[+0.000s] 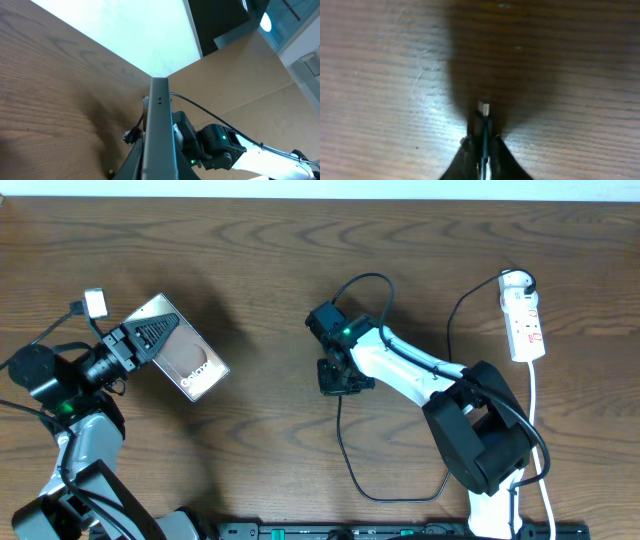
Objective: Plug charger to phone and switch on socket
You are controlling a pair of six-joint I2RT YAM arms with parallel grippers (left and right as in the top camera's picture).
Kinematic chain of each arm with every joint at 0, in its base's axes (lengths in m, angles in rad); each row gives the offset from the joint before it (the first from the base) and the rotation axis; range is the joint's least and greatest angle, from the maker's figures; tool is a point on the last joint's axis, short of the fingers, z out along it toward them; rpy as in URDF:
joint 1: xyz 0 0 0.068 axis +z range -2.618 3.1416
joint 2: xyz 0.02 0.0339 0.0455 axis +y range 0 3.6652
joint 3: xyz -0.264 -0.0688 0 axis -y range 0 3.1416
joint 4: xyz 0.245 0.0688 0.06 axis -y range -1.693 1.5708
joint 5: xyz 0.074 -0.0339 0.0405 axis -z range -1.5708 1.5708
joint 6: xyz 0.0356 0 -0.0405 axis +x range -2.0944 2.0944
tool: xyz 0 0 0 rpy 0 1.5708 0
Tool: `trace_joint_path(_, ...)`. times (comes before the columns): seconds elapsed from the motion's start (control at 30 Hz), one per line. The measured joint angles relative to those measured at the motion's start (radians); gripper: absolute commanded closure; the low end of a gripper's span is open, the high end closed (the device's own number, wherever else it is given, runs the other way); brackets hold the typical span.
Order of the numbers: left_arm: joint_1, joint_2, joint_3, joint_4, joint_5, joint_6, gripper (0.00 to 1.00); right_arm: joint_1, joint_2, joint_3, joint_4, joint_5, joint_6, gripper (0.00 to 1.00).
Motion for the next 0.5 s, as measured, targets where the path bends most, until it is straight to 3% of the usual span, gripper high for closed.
trace_joint_path(0.4,0.000,0.000,0.000,0.000,0.000,0.000,0.93,0.000,0.000,-0.001,0.005,-0.014,0.005,0.99)
trace_joint_path(0.5,0.000,0.000,0.000,0.000,0.000,0.000,0.92,0.000,0.001,-0.001,0.005,-0.016,0.008,0.89)
